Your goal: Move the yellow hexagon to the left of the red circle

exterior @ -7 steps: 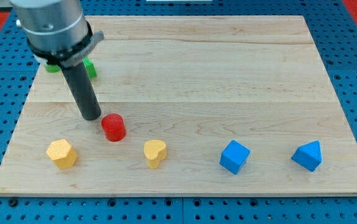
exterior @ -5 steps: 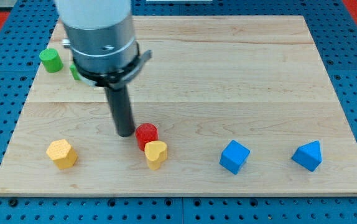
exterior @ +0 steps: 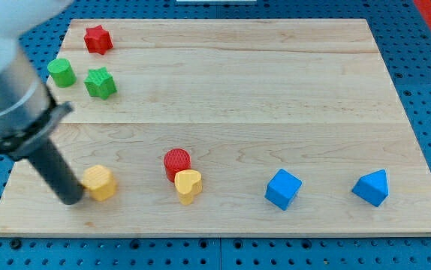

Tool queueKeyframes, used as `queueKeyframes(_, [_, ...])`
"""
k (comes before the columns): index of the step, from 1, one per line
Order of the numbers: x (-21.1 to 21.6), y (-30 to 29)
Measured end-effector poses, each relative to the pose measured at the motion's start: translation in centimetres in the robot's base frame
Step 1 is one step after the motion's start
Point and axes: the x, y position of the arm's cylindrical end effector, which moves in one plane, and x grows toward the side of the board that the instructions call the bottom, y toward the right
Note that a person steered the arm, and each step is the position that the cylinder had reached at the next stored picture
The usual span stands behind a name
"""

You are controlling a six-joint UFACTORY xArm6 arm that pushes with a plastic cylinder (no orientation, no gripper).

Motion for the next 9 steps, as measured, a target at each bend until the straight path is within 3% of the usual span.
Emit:
queueKeyframes(1, [0.0,5.8])
queueKeyframes(2, [0.2,4.5])
queueKeyframes(3, [-1.3,-2.4])
queueKeyframes(4, [-7.0,5.2])
queueKeyframes(6, [-25.8,14.5])
queueKeyframes(7, [-33.8,7.5])
queueKeyframes(8, [-37.8,2.8])
queueKeyframes(9, [-37.7,0.2])
